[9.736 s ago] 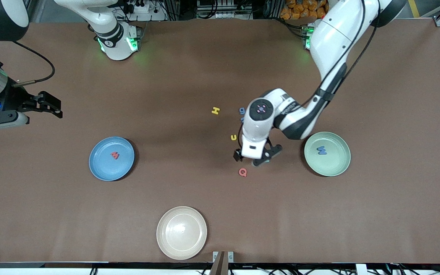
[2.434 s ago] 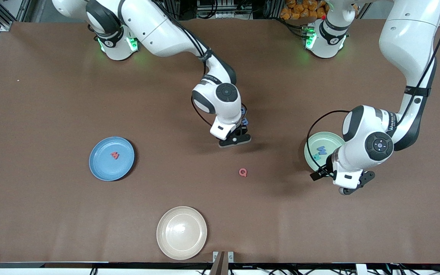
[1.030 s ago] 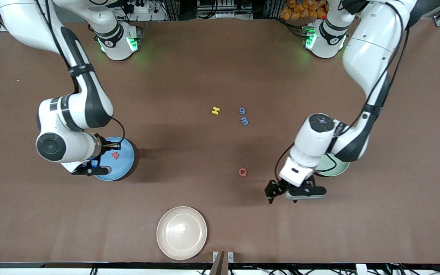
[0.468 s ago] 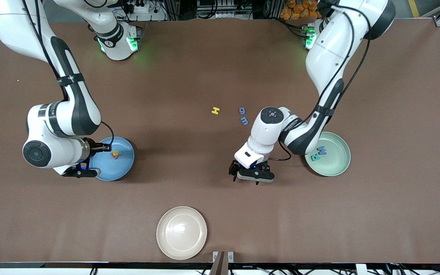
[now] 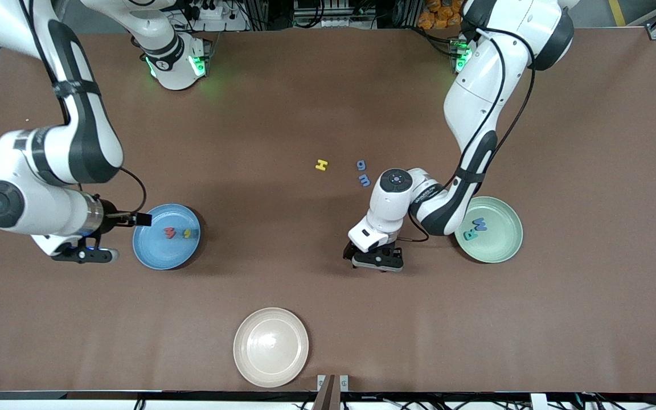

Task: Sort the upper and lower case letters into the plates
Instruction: 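Carry the u to the blue plate while the left gripper grasps the pink Q, then release the u and withdraw the right gripper while the left gripper lifts the Q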

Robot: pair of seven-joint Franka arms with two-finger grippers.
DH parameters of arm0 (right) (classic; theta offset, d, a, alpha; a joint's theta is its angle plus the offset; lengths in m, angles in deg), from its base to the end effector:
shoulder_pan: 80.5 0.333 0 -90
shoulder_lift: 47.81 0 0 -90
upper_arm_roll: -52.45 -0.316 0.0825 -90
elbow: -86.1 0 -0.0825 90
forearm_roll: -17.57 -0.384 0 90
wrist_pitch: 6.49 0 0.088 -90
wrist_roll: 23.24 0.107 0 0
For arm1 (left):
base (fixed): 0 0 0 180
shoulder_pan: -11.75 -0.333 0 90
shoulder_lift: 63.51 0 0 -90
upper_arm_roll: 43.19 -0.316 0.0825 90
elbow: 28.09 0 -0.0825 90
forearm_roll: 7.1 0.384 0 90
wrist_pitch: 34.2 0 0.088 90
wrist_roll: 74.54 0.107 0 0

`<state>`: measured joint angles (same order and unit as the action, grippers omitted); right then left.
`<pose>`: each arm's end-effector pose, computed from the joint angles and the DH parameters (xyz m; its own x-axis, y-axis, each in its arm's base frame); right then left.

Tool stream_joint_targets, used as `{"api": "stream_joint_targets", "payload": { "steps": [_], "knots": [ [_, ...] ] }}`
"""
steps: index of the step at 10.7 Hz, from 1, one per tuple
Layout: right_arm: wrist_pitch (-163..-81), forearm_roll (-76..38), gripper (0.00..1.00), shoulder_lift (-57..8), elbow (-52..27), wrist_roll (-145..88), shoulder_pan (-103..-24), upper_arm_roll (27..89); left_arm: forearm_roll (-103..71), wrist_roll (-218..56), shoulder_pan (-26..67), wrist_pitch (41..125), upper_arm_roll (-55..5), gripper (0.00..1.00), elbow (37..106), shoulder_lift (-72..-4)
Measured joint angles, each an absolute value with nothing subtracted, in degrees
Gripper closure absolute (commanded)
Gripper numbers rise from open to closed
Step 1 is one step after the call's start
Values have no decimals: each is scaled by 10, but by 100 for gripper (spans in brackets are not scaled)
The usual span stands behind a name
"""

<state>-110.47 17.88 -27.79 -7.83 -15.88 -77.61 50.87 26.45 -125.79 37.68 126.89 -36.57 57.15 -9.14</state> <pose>0.6365 0.0476 0.4006 0.9838 -0.0503 -0.1721 -0.0480 -0.9987 0.0177 0.6131 -0.4026 0.1441 0.9044 -0.0994 0.4150 -0.1407 -0.9876 0.0701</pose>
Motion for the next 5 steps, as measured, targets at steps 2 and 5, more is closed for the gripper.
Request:
{"api": "stream_joint_targets", "payload": {
  "steps": [2,5],
  "knots": [
    [-1101,178,0,-317,-72,-159,-775,506,268,-1306,380,1268,-367,0,570,-92],
    [-1070,176,0,-357,-44,-161,-774,501,268,-1349,392,1239,-366,0,561,-93]
  ]
}}
